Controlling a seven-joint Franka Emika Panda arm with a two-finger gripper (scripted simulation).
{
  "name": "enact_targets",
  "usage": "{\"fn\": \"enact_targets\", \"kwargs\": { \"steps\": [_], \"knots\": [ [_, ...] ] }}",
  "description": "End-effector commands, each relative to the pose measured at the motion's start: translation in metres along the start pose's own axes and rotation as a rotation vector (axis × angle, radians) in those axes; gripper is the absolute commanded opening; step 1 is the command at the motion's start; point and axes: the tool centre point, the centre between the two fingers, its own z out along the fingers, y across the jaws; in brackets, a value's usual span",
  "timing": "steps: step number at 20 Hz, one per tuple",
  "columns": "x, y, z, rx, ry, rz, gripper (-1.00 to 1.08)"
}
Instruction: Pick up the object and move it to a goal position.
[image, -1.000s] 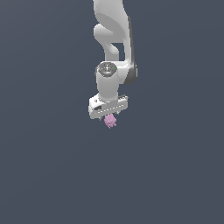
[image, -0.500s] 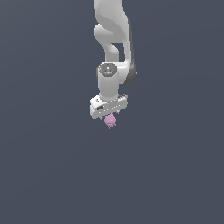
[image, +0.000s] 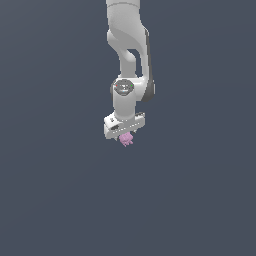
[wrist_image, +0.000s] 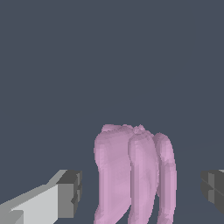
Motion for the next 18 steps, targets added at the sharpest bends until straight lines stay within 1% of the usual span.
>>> {"fn": "enact_targets", "kwargs": {
  "steps": [1,7,8,18],
  "knots": [
    [0.0,0.0,0.011,0.0,0.0,-0.001,1.0],
    [0.0,0.0,0.022,0.0,0.0,-0.002,1.0],
    [0.0,0.0,0.022,0.0,0.0,-0.002,-1.0],
    [0.0,0.001,0.021,-0.001,0.001,-0.001,-1.0]
  ]
}}
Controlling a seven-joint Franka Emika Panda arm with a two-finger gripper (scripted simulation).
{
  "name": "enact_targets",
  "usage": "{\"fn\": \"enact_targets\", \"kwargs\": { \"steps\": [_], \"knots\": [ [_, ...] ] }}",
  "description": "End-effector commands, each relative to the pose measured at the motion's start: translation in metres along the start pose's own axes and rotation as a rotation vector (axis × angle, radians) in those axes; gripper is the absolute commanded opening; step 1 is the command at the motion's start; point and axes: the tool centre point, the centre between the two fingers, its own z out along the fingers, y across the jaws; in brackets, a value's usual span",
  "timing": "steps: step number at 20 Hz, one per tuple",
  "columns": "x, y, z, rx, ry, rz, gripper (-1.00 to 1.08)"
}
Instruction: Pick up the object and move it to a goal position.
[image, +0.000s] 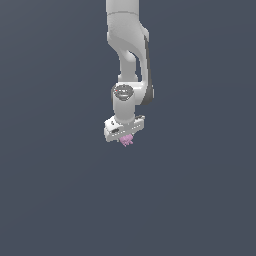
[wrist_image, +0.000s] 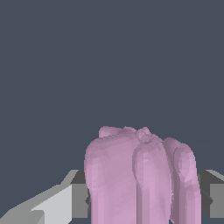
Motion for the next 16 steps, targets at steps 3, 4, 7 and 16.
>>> {"fn": "enact_targets", "kwargs": {
  "steps": [3,4,7,16],
  "knots": [
    [0.0,0.0,-0.002,0.0,0.0,0.0,-1.0],
    [0.0,0.0,-0.004,0.0,0.0,0.0,-1.0],
    [0.001,0.001,-0.013,0.0,0.0,0.0,-1.0],
    [0.006,0.006,-0.07,0.0,0.0,0.0,-1.0]
  ]
}}
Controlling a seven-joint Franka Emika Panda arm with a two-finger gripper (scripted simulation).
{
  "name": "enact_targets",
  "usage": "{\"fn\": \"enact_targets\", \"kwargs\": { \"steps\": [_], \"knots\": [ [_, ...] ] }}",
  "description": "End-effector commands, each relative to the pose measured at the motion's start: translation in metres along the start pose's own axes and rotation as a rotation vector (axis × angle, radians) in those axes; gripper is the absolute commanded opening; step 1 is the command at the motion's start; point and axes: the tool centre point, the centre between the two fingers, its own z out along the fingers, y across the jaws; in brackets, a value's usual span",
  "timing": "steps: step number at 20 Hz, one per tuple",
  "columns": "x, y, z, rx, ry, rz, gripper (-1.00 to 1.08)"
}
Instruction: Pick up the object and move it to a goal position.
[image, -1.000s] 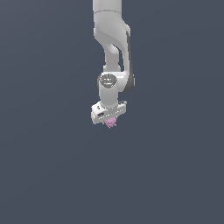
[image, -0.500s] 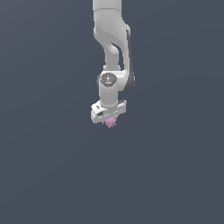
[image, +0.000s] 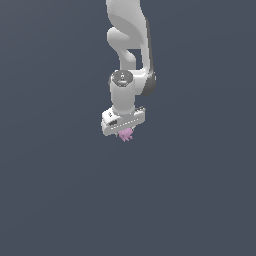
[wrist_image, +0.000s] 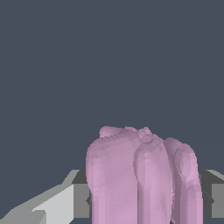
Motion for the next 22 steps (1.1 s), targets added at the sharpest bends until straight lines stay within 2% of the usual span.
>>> {"fn": "enact_targets", "kwargs": {
  "steps": [1,22],
  "knots": [
    [0.002,0.002,-0.021,0.0,0.001,-0.001,-1.0],
    [0.022,0.022,-0.235,0.001,0.001,-0.001,-1.0]
  ]
}}
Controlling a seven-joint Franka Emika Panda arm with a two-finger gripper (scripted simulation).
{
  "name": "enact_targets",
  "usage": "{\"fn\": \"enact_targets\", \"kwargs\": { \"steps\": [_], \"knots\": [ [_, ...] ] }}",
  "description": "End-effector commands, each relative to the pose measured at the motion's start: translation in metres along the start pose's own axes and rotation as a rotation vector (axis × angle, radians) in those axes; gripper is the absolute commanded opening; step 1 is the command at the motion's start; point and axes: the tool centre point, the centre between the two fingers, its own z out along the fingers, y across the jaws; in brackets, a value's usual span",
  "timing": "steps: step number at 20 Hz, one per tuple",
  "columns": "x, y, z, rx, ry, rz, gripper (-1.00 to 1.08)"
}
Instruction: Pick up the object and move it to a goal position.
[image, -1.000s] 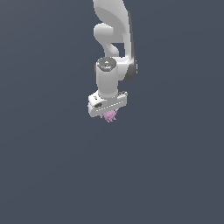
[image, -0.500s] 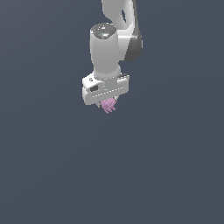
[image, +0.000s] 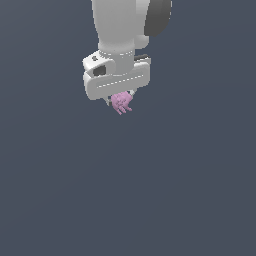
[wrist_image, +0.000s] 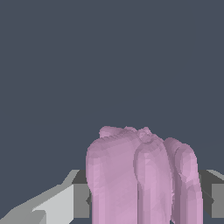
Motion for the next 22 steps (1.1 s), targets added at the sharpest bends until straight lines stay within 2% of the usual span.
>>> {"fn": "enact_targets", "kwargs": {
  "steps": [1,11,22],
  "knots": [
    [0.002,0.002,-0.026,0.0,-0.001,0.0,-1.0],
    [0.014,0.013,-0.111,0.0,-0.001,0.0,-1.0],
    [0.021,0.019,-0.151,0.0,-0.001,0.0,-1.0]
  ]
}}
